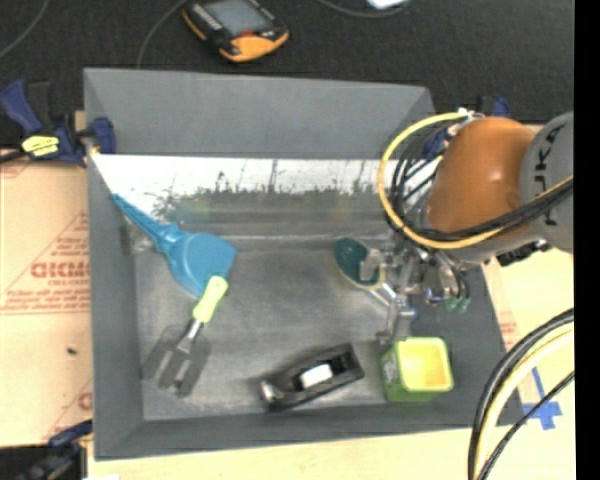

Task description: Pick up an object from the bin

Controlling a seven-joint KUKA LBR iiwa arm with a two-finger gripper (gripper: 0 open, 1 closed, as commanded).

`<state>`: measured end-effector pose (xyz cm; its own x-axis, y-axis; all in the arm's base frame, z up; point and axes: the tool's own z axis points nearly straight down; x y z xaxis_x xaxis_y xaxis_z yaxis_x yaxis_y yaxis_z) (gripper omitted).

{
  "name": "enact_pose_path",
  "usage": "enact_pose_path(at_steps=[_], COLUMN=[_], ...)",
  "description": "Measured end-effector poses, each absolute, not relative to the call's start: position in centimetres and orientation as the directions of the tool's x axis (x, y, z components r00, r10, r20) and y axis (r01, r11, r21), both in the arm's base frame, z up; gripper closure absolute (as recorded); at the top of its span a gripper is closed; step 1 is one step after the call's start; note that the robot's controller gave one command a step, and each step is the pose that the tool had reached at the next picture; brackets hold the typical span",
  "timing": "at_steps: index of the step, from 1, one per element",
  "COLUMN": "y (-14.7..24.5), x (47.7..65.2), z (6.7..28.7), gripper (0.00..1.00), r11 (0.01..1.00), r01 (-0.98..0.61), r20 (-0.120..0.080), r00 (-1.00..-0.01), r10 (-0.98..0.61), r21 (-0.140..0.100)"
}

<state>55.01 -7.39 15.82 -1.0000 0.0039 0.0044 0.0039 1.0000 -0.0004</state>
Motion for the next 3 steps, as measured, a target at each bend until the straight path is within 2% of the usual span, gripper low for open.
enact_pose_path(at_steps=[1, 2, 3], y=[-5.7, -2.6, 4.8], x=[49.3, 47.7, 50.9], z=[9.2, 7.7, 8.6], gripper=[0.00, 0.00, 0.00], r11=[0.996, 0.976, 0.792], r01=[-0.088, -0.220, -0.611], r20=[0.013, -0.006, -0.003], r00=[-0.996, -0.976, -0.792], r10=[-0.088, -0.220, -0.611], r21=[0.002, -0.002, -0.004])
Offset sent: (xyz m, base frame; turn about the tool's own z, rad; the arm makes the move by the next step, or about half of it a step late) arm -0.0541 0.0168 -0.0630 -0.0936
